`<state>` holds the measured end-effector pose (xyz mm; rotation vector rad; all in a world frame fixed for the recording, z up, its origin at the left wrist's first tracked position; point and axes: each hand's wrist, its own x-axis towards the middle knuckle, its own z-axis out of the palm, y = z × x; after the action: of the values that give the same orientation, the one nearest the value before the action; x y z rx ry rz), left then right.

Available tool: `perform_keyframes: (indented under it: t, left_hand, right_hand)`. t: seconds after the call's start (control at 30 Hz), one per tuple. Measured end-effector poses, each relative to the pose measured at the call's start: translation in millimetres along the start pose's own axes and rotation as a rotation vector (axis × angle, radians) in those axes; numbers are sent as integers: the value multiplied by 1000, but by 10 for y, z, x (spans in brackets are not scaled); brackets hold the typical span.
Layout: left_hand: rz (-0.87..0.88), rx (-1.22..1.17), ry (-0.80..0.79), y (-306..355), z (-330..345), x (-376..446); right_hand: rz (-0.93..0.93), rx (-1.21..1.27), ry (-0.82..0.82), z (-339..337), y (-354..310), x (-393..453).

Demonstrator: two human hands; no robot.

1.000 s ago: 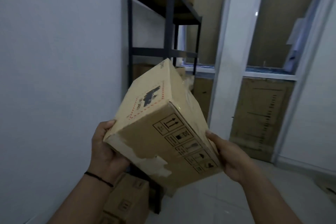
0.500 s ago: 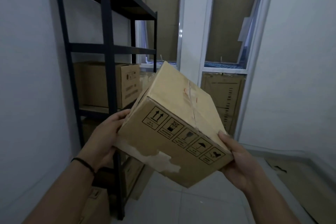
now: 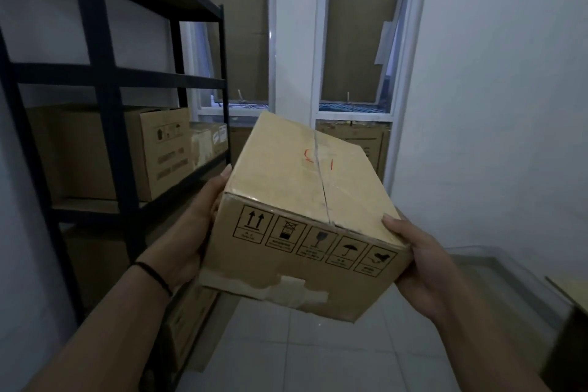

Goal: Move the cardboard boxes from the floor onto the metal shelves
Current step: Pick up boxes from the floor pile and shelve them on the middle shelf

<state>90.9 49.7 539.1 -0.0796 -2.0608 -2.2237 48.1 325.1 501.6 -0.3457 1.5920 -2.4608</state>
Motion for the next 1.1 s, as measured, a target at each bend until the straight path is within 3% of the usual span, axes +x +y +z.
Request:
perform_keyframes:
  t: [0.47, 1.1]
  left_hand:
    - [3, -325, -73, -297, 89, 1995]
    - [7, -379, -3, -709, 806, 4378]
  right_hand:
    - [-57, -5, 112, -384, -78, 1663]
    - [-54, -9, 86, -1620, -475, 3825]
